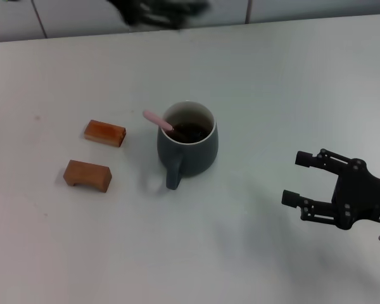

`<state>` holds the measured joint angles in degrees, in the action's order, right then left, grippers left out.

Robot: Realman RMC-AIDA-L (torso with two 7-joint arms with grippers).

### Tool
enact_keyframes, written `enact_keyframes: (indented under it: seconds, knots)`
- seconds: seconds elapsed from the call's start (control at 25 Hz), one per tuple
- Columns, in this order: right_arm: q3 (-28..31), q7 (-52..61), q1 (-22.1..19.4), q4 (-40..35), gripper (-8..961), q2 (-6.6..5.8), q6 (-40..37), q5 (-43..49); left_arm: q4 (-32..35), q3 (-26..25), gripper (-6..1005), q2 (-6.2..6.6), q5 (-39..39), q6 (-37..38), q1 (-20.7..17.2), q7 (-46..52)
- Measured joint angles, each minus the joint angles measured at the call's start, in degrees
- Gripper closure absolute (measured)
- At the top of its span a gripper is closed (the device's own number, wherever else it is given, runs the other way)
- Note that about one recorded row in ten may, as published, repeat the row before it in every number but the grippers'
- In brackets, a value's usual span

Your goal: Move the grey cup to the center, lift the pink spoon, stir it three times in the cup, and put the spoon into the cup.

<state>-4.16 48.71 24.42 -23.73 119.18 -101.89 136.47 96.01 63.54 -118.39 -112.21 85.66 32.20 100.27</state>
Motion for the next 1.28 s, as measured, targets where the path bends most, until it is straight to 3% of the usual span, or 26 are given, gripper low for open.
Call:
enact_keyframes:
  seconds: [0.12, 0.16, 0.2, 0.28, 0.32, 0.4, 0.48, 0.52, 0.56, 0.68, 0.72, 0.76, 0.88, 0.92, 1.08, 1.28]
  knots:
    - [0.04, -0.07, 0.28, 0.00, 114, 0.02, -0.04, -0.06, -7.36, -10.02, 232, 0.27, 15.74, 0.61, -7.33, -9.71]
    - [0.04, -0.07, 0.28, 0.00, 114, 0.02, -0.04, -0.06, -7.36, -10.02, 222, 0.27, 15.74, 0.61, -7.33, -9.71]
    - [0.03, -0.08, 0.35, 0.00, 114, 0.04, -0.05, -0.07, -9.88, -11.77, 211, 0.11, 19.22, 0.73, -11.27, -14.09]
    - [0.14, -0.35, 0.43, 0.20, 114, 0.08, -0.06, -0.16, -11.41, -12.04, 189, 0.00, 20.82, 0.72, -13.48, -16.36]
    - [0.27, -1.15, 0.41, 0.83, 113, 0.08, -0.07, -0.65, -15.86, -11.84, 178, -0.08, 24.02, 1.13, -17.93, -21.22]
    - [0.25, -1.49, 0.36, 1.12, 113, 0.06, -0.07, -0.96, -17.39, -11.76, 157, -0.06, 24.99, 1.35, -18.88, -22.64]
    - [0.06, -1.67, 0.30, 1.29, 113, 0.03, -0.11, -1.53, -24.10, -11.43, 157, 0.00, 26.79, 2.33, -21.26, -27.65]
    - [-0.06, -1.68, 0.36, 1.32, 113, 0.02, -0.13, -1.79, -30.79, -11.35, 157, 0.02, 27.38, 3.60, -22.43, -32.53]
    - [-0.06, -1.68, 0.36, 1.32, 113, 0.02, -0.13, -1.79, -30.79, -11.35, 157, 0.02, 27.38, 3.60, -22.43, -32.53]
    - [-0.06, -1.69, 0.50, 1.33, 114, 0.01, -0.15, -1.83, -41.66, -11.35, 157, 0.03, 27.40, 5.37, -22.85, -41.19]
    - [-0.11, -1.71, 0.57, 1.37, 114, 0.02, -0.17, -2.00, -47.99, -11.32, 157, 0.05, 27.36, 5.72, -22.52, -45.38]
    - [-0.11, -1.71, 0.57, 1.37, 114, 0.02, -0.17, -2.00, -47.99, -11.32, 157, 0.05, 27.36, 5.72, -22.52, -45.38]
    - [-0.15, -1.95, 0.60, 1.42, 113, 0.03, -0.36, -2.23, -57.38, -10.71, 157, 0.17, 27.32, 5.56, -21.18, -50.39]
    - [0.01, -2.16, 0.61, 1.52, 113, 0.04, -0.52, -2.26, -64.16, -10.13, 158, 0.19, 27.30, 4.66, -19.91, -54.49]
    - [0.08, -2.21, 0.62, 1.68, 113, 0.06, -0.59, -2.27, -70.57, -9.99, 158, 0.14, 27.30, 3.21, -18.48, -58.10]
    - [-0.13, -2.22, 0.70, 1.69, 113, 0.09, -0.60, -2.27, -72.10, -10.23, 158, 0.23, 27.31, 3.14, -18.12, -58.52]
